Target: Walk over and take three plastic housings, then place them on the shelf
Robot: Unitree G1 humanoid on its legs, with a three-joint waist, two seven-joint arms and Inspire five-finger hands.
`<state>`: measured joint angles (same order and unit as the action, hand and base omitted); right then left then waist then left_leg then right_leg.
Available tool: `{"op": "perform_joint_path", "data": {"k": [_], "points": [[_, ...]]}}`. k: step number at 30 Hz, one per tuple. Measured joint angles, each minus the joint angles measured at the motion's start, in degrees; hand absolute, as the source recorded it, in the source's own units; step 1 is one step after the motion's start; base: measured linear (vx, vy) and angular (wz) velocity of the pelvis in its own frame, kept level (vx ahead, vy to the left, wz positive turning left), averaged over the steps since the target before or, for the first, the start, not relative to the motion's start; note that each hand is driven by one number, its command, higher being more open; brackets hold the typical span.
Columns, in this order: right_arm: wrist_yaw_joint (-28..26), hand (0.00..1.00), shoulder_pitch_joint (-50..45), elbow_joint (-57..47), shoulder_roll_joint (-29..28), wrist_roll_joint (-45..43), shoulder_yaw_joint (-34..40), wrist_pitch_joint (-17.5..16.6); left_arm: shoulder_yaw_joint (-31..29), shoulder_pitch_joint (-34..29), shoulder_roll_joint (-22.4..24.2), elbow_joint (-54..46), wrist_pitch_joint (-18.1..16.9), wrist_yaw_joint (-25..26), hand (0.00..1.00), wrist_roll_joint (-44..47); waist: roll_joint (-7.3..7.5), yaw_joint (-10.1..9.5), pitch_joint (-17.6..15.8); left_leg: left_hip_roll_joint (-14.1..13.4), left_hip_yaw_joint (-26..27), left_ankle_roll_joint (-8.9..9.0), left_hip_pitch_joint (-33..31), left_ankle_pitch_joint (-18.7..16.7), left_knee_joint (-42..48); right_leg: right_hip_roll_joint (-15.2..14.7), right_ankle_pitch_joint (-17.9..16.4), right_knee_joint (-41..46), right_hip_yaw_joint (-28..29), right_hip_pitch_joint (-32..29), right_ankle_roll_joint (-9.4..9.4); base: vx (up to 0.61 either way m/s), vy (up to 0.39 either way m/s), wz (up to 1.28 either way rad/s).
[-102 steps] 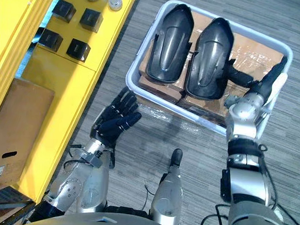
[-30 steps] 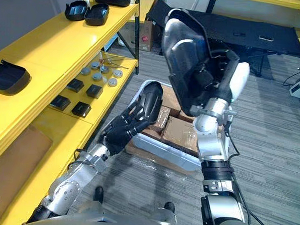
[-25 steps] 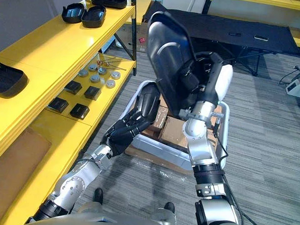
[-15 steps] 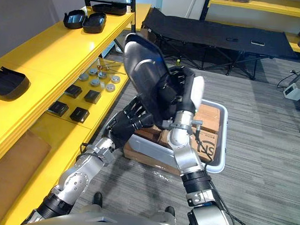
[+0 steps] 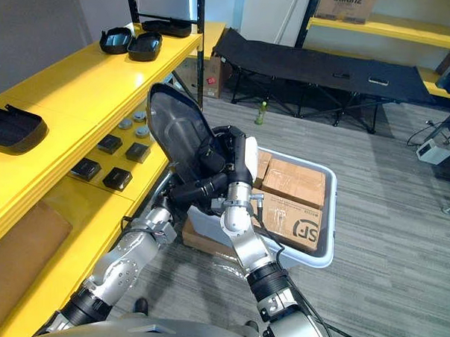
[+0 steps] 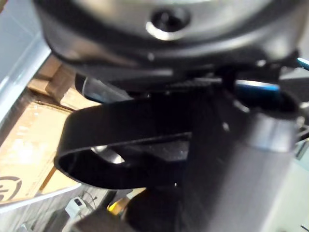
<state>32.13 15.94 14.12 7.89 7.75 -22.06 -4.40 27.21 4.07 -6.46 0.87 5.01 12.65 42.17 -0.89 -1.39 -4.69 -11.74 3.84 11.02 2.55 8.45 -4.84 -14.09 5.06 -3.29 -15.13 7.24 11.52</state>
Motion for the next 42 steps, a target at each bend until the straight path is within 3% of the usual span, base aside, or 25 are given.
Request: {"op": "perform_joint_path", "data": {"k": [16, 17, 22, 28, 32, 37, 42], "points": [[3.81, 0.0, 0.06, 3.21, 0.18, -1.47, -1.58, 0.08, 2.77, 0.11, 0.61, 1.76, -1.23, 1.01, 0.0, 4.63, 0.29, -0.22, 0.24, 0.04, -0.13, -0.03, 0.9, -0.56, -0.02, 0.05, -0.39, -0.03, -0.26, 0.84, -0.56, -0.01, 0.002, 0.01], [3.94, 0.0, 0.06, 3.2, 0.18, -1.47, -1.61, 0.08, 2.77, 0.11, 0.61, 1.69, -1.23, 1.08, 1.0, 4.71, 0.33, -0.2, 0.3, 0.04, -0.11, -0.02, 0.94, -0.56, -0.02, 0.05, -0.41, 0.09, -0.26, 0.8, -0.58, 0.0, 0.0, 0.0], [3.93, 0.0, -0.48, 2.27, 0.13, -2.71, -1.68, -0.16, 2.46, -0.03, 0.64, 1.67, -1.46, 1.1, 1.0, 9.26, 0.38, -0.09, 0.43, 0.05, -0.05, 0.06, 1.0, -0.63, -0.01, 0.04, -0.43, 0.19, -0.25, 0.75, -0.56, 0.0, 0.0, 0.0], [3.43, 0.0, -3.06, 0.02, -0.33, -6.21, -0.86, -4.11, 1.59, -0.69, 0.71, 1.52, -2.51, -1.07, 1.0, 13.19, 0.38, -0.09, 0.43, 0.05, -0.05, 0.12, 1.05, -0.79, -0.01, 0.03, -0.88, 0.42, -0.26, 0.72, -0.9, 0.0, 0.0, 0.0], [3.55, 0.0, -6.42, -1.86, -1.16, -6.69, 0.11, -7.0, -2.23, -2.84, 1.53, 0.83, -5.43, -1.2, 1.0, 18.82, 0.4, 0.07, 0.44, 0.03, -0.04, 0.13, 1.11, -0.86, 0.0, -0.1, -1.59, 1.54, -0.22, 0.2, -0.84, 0.0, 0.001, -0.01], [2.9, 0.0, -11.03, -1.73, -1.58, -8.61, -2.55, -7.59, -6.0, -2.47, 3.77, -4.99, -13.54, -1.64, 1.0, 22.91, 1.02, -0.13, 0.82, 0.13, 0.18, 0.12, 1.1, -0.86, 0.02, -0.3, -1.78, 2.06, -0.08, -0.16, -0.75, 0.0, 0.0, 0.0], [2.56, 0.0, -10.92, -1.22, -3.42, -8.74, -3.16, -7.28, -6.08, -2.05, 4.01, -7.62, -15.22, -3.27, 1.0, 24.31, 1.03, 0.17, 1.02, 0.17, 0.34, 0.1, 1.17, -0.84, 0.02, -0.35, -1.62, 1.97, -0.03, -0.17, -0.49, 0.0, 0.0, 0.0]]}}
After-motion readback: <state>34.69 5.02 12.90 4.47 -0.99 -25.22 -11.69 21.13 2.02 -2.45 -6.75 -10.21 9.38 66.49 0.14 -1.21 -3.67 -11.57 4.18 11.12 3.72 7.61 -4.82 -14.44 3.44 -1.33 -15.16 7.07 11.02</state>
